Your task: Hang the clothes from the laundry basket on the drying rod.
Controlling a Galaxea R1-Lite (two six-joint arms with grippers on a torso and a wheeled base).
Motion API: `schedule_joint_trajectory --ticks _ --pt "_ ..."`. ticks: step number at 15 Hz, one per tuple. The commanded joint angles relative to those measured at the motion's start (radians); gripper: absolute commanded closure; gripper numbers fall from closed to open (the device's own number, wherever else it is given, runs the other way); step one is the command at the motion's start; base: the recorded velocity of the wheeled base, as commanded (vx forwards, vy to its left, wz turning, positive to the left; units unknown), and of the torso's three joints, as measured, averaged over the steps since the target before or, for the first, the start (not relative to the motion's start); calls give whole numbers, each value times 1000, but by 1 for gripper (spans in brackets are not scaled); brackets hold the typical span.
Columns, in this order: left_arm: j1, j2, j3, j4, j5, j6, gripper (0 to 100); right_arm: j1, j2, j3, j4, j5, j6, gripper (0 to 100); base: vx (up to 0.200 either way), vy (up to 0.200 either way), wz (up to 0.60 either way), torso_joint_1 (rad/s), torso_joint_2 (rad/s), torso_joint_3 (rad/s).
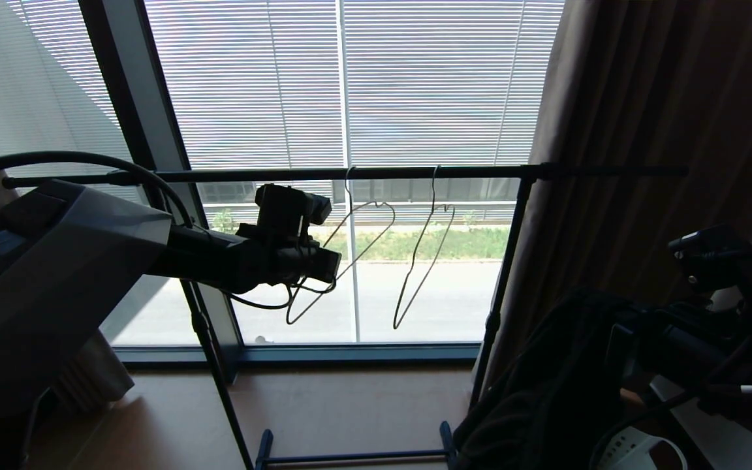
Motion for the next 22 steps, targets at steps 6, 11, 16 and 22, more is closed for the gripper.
schedule_joint_trajectory --ticks 6,11,16,22 --pt "0 -87 9 2 13 -6 100 0 -1 2 -1 0 0 100 0 0 0 0 0 0" --pt "0 -228 165 0 11 -4 100 0 1 2 0 0 0 100 0 0 0 0 0 0" --pt "0 -532 471 0 10 6 100 5 6 4 2 0 0 100 0 0 0 0 0 0" --pt "-1 -1216 1092 2 -42 69 100 30 4 25 3 -112 -152 100 0 0 0 0 0 0"
